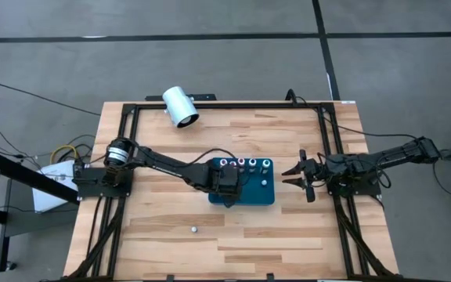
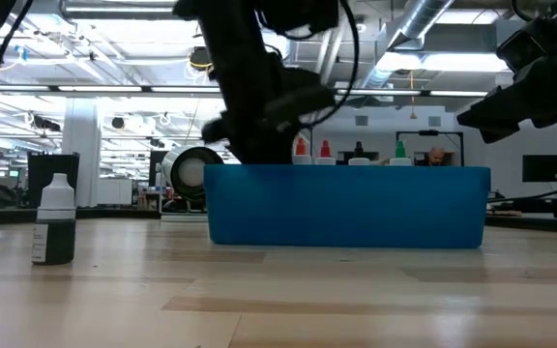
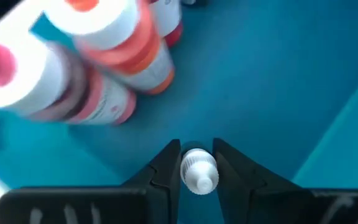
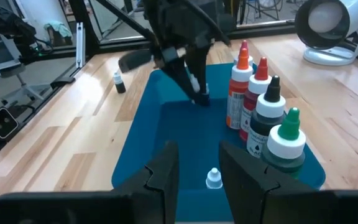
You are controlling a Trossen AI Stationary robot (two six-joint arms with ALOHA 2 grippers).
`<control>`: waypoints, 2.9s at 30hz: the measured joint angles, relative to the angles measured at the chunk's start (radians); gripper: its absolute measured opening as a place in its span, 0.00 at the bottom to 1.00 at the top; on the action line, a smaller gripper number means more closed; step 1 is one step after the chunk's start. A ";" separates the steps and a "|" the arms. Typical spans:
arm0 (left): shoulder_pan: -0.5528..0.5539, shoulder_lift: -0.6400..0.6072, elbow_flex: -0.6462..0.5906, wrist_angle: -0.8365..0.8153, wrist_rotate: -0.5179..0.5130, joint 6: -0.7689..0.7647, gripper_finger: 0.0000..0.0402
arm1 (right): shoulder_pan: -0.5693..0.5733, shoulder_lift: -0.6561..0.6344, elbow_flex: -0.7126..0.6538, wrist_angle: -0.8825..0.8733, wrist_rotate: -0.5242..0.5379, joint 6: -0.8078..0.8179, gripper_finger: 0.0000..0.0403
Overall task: Pick & Place food coloring
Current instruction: Put the small blue food coloring bottle into the blue bin
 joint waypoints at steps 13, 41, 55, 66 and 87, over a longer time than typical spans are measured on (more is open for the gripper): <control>0.009 0.052 0.000 0.016 -0.005 0.008 0.16 | 0.000 0.000 0.000 0.001 0.000 0.001 0.25; 0.028 0.052 0.000 0.022 -0.037 0.033 0.16 | 0.000 0.000 0.000 0.001 0.000 0.010 0.25; 0.020 0.051 0.000 -0.008 -0.067 0.024 0.16 | 0.000 0.000 0.000 0.001 0.000 0.019 0.25; 0.020 0.051 0.001 -0.010 -0.048 0.042 0.22 | 0.000 0.000 0.000 0.001 0.000 0.019 0.25; 0.020 0.051 0.001 -0.008 -0.031 0.066 0.24 | 0.000 0.000 0.000 0.001 0.000 0.020 0.25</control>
